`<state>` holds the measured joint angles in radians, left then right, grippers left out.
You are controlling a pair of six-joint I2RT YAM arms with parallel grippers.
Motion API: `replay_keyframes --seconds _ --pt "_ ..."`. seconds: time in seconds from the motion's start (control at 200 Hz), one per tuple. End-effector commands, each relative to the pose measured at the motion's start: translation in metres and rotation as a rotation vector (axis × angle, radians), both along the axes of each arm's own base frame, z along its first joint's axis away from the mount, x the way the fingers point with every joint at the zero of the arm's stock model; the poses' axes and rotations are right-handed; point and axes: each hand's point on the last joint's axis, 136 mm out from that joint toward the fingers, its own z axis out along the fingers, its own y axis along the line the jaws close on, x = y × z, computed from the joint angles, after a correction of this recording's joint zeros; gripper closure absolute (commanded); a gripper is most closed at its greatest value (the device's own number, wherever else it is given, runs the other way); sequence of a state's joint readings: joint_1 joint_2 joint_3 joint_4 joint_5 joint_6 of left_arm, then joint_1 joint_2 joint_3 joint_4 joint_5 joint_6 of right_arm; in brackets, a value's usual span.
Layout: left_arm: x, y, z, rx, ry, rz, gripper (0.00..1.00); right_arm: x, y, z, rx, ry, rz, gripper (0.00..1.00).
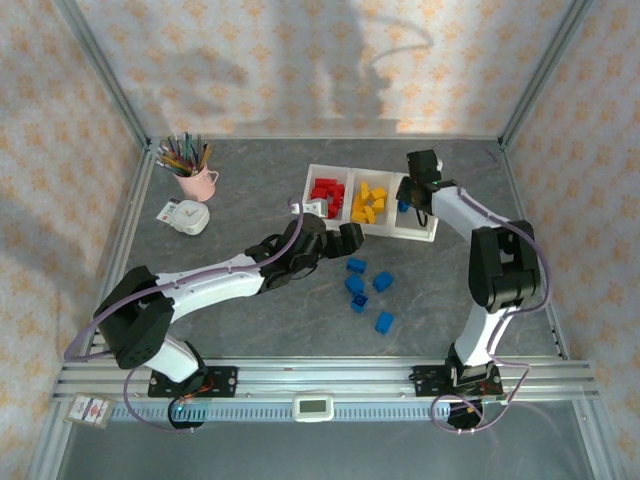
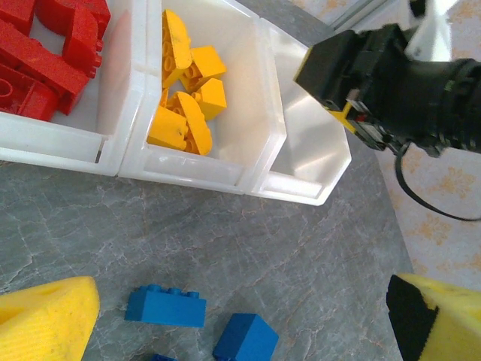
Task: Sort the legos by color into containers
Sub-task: Pick up the lego from the center of the table.
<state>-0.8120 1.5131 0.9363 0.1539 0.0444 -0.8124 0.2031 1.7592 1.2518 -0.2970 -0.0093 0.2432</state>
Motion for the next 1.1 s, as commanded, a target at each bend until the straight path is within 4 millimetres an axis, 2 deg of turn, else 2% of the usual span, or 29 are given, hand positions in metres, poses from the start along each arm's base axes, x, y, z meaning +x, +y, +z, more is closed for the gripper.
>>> replay_keyframes --seconds 0.0,0.22,0.37,0.566,0.711,0.886,1.096 --pt "0.000 0.003 0.027 -0.020 -0.057 0.010 0.01 -0.019 0.011 0.031 0.050 -0.061 0.033 0.45" --pt "-0.014 0.030 0.022 -0.004 -0.056 0.061 0.01 -0.065 0.039 0.032 0.057 -0.031 0.123 0.40" --pt "-0.024 0.055 0.013 0.014 -0.043 0.114 0.01 -0.096 0.074 0.024 0.056 -0.001 0.248 0.38" --pt "-0.037 0.084 0.006 0.018 -0.034 0.182 0.01 -0.129 0.113 0.002 -0.008 0.067 0.368 0.34" --pt "-0.043 0.098 0.003 0.006 -0.032 0.220 0.01 -0.150 0.143 -0.023 -0.019 0.125 0.479 0.30" --pt "-0.048 0.111 -0.001 -0.008 -0.026 0.259 0.01 -0.165 0.160 -0.051 -0.105 0.180 0.526 0.25" --pt "-0.051 0.120 -0.007 -0.019 -0.017 0.282 0.01 -0.165 0.159 -0.075 -0.196 0.216 0.510 0.22"
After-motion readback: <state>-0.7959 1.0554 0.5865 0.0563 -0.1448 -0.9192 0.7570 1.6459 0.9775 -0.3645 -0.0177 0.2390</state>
